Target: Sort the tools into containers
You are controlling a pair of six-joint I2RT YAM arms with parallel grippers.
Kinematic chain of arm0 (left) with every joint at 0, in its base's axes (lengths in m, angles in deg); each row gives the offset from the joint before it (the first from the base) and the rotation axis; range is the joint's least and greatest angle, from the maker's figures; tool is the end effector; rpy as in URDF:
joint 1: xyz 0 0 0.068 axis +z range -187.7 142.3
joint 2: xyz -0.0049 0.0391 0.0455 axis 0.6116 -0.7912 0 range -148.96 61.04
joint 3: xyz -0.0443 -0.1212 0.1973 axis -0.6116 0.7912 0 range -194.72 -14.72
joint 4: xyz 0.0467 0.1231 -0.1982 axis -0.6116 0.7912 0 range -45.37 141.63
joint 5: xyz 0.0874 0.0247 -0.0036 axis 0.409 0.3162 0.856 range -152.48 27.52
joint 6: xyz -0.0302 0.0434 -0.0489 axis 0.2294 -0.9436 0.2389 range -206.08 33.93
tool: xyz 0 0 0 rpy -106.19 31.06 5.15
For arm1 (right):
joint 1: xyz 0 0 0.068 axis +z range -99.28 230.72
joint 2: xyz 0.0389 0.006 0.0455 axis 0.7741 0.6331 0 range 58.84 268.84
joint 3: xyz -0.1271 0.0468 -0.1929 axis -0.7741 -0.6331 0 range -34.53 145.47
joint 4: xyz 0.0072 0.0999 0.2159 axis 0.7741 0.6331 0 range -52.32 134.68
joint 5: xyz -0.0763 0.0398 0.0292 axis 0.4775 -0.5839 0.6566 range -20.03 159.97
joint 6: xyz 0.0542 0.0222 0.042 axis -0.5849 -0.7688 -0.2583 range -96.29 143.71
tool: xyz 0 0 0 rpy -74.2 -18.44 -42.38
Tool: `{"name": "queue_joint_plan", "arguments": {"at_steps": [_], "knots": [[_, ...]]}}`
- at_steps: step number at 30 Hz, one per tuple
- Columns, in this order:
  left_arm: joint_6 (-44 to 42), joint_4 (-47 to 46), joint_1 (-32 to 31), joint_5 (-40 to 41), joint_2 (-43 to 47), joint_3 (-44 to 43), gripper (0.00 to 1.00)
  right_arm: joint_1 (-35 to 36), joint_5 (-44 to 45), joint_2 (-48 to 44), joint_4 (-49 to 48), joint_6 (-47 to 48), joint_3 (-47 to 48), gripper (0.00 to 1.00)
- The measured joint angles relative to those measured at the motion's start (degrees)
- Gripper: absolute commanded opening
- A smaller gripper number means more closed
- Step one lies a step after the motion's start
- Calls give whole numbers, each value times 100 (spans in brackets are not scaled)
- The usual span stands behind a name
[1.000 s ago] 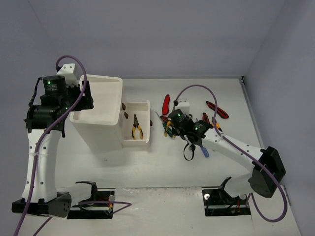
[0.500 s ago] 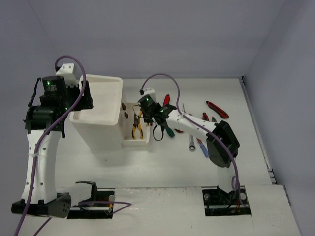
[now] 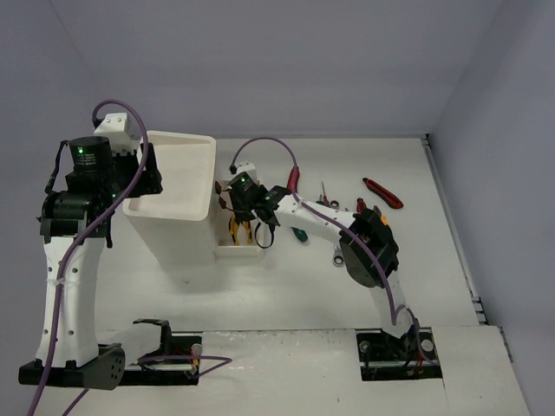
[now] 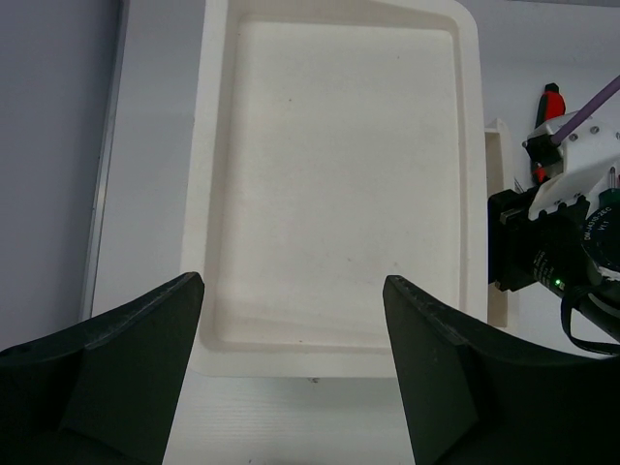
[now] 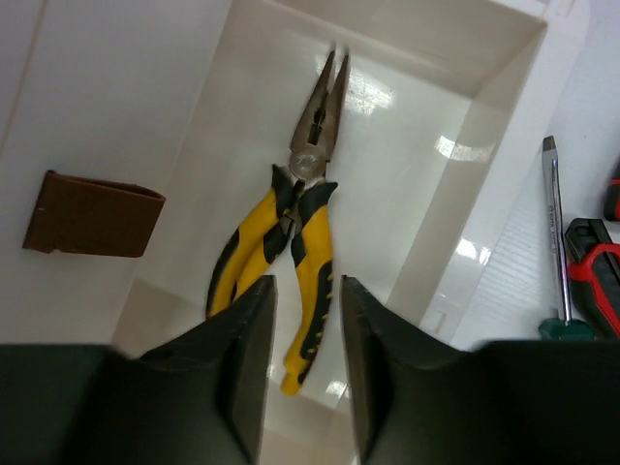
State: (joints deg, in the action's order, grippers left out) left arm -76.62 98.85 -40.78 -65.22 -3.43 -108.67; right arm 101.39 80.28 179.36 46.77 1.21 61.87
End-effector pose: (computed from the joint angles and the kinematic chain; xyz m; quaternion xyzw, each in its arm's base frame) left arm 0.2054 -0.0139 0.4215 -0.0340 0.8413 -0.0789 0.5337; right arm 0.3064 0.3573 0.1999 -0.1719 0.8602 0.2188 0.4274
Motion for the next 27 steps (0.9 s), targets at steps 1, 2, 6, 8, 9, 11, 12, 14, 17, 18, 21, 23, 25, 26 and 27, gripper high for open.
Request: {"name": "queue_joint_plan", "arguments": {"at_steps": [1,2,6,8,9,11,12,14,17,18,21,23,25,26,27], "knots": [[3,-1,0,0,1,0,72,-6,-3,-5,-13,6,0,46],[6,-2,0,0,2,0,72,-12,-6,-10,-25,12,0,46],[16,0,0,-3,2,0,71,-163,-30,-390,-93,76,-423,46],[17,0,0,-4,2,0,71,-349,-40,-810,-76,118,-846,46],[17,0,0,-4,2,0,71,-483,-79,-1059,-163,155,-1071,46],[17,0,0,-19,2,0,71,-937,-131,-1769,-146,255,-1712,47],[17,-2,0,-24,2,0,71,-1248,-161,-2156,-163,315,-2031,47],[19,0,-18,-30,2,0,71,-2108,-211,-2968,-155,425,-2616,47],[19,-1,-36,-47,-1,0,72,-3244,-149,-3798,-173,526,-3206,47],[19,-2,-37,-50,-2,0,71,-3539,-154,-4004,-156,562,-3372,47],[20,-2,-54,-77,-10,0,71,-4220,-199,-4334,-98,581,-3827,46],[22,0,-62,-91,-17,0,71,-4635,-222,-4392,-59,483,-4133,45],[27,0,-63,-118,-31,0,71,-5026,-242,-4367,13,360,-4351,45],[46,-1,-65,-145,-38,0,71,-5196,-245,-4331,61,302,-4412,45],[71,-2,-68,-176,-44,0,71,-5357,-245,-4286,111,243,-4457,44]]}}
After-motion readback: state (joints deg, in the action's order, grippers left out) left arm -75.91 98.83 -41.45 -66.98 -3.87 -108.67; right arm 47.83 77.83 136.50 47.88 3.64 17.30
